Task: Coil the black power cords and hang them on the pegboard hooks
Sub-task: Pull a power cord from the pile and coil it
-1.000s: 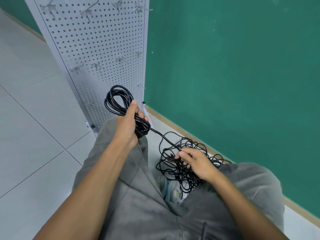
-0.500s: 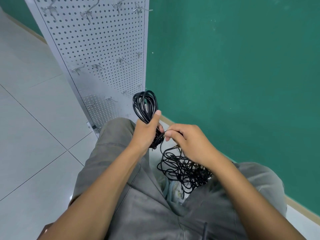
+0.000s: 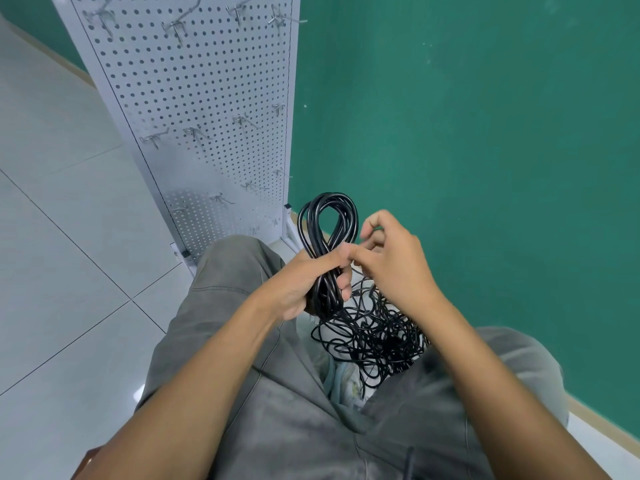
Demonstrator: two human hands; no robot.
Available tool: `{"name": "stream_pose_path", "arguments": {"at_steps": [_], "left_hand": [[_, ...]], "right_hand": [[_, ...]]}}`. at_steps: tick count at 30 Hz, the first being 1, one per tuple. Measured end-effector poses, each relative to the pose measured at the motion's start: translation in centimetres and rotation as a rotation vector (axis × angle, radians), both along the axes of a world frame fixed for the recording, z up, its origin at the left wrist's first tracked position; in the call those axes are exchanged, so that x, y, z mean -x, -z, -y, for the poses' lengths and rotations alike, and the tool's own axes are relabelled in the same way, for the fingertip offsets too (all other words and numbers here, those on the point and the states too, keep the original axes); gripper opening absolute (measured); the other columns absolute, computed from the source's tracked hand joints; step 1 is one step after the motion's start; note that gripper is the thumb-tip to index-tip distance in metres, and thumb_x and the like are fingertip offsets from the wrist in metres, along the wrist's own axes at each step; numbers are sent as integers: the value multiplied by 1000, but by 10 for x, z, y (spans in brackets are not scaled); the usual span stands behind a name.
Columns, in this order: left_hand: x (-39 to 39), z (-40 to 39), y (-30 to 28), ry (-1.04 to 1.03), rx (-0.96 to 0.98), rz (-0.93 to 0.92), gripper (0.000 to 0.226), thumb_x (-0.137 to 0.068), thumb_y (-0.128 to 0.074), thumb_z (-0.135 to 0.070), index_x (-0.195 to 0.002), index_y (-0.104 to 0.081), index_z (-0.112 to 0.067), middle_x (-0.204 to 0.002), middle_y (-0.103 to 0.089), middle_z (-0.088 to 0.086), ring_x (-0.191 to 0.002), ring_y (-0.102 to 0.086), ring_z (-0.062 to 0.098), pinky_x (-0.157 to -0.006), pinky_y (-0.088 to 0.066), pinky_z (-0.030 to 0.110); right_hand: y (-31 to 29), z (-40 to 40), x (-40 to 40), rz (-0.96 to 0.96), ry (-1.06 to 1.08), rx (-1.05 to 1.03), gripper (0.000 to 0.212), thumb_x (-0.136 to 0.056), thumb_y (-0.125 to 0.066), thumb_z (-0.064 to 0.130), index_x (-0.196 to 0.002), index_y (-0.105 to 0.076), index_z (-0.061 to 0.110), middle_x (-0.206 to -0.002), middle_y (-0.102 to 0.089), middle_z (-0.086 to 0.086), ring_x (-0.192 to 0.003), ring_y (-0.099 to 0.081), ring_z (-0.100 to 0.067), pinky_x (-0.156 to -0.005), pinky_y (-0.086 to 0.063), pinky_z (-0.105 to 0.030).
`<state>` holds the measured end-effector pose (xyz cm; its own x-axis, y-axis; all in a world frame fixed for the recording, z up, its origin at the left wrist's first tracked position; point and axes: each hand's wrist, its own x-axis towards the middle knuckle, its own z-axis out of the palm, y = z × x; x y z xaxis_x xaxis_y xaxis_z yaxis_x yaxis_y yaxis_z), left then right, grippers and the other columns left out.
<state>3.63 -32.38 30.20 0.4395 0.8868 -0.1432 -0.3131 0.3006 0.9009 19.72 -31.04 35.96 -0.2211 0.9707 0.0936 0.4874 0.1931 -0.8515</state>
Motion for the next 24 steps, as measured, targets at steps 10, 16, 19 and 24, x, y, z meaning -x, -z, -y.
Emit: {"name": "stream_pose_path", "arguments": {"at_steps": [10, 16, 19, 24], "left_hand": [[11, -1, -11, -81, 64, 218, 34, -97, -55, -27, -64, -53, -19, -58, -48, -6, -56, -51, 10, -63, -46, 23], [13, -3, -13, -130, 46, 134, 35, -92, -64, -48, -67, -56, -24, -63, -51, -7, -60, -55, 12, -67, -41, 28], [10, -4, -10, -141, 30, 37, 37, -90, -65, -54, -78, -56, -21, -69, -52, -3, -65, -57, 17, -61, -48, 27], [-1, 1, -6, -106, 5, -74, 25, -93, -69, -43, -87, -70, -19, -79, -64, 1, -74, -64, 22, -65, -52, 32]], "right_hand": [[67, 6, -37, -38, -119, 241, 9, -103, -59, 21, -107, -61, 14, -101, -74, 0, -103, -68, -10, -97, -49, -28], [71, 4, -39, -185, 27, 263, 7, -99, -62, 4, -94, -65, -1, -79, -74, -5, -73, -67, -18, -77, -53, -23], [49, 6, -29, -273, 48, 250, 13, -101, -59, 4, -96, -63, -7, -80, -72, -8, -68, -63, -19, -70, -55, -26], [0, 13, -8, -500, 66, 277, 12, -100, -61, 10, -93, -64, 2, -89, -70, -4, -83, -72, -22, -79, -63, -37]]}}
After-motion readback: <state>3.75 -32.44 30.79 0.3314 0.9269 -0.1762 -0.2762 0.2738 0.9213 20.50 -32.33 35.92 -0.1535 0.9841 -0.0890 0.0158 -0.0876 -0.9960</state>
